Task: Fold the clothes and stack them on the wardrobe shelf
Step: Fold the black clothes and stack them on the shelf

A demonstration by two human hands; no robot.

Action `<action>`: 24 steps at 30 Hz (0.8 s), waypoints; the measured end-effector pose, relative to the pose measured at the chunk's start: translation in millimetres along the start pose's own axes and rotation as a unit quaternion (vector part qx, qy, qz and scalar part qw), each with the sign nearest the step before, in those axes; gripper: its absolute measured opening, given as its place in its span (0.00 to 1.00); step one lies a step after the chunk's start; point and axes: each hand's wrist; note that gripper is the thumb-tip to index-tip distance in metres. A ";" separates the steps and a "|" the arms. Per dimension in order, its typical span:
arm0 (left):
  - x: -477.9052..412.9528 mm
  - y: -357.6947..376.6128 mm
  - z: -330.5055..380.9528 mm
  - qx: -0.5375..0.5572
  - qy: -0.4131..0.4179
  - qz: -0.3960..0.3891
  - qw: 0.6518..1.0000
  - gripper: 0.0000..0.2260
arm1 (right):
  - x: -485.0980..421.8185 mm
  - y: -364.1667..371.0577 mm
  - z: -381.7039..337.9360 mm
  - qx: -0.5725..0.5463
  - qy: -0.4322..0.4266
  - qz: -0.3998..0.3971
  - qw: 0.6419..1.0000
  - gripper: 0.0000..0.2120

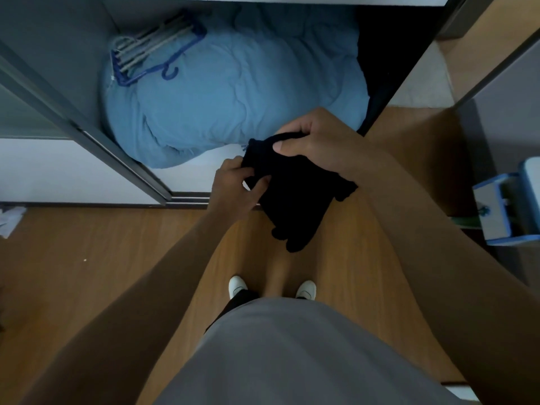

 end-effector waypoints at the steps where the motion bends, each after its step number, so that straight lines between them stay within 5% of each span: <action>1: -1.4 1.8 2.1 -0.012 -0.004 0.009 1.000 0.14 | 0.0 -0.5 -0.1 0.006 -0.001 0.002 1.000 0.07; 11: -3.4 1.3 1.9 -0.030 -0.015 0.013 0.999 0.02 | 4.0 2.7 0.2 0.028 -0.013 0.009 0.999 0.07; 17: 20.8 -4.2 -52.3 -0.137 -0.160 -0.057 0.976 0.02 | 7.4 1.5 -5.0 0.021 -0.010 -0.010 1.000 0.07; 24: 42.6 -27.5 -88.8 -0.044 -0.269 0.007 0.962 0.09 | 6.7 16.2 -2.6 0.009 0.007 -0.047 0.999 0.09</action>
Point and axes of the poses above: each hand's wrist, its own x-axis away from the middle knuckle, its own y-axis out of the palm, z = x × y, and after that the axes turned 5 degrees about y, right-handed
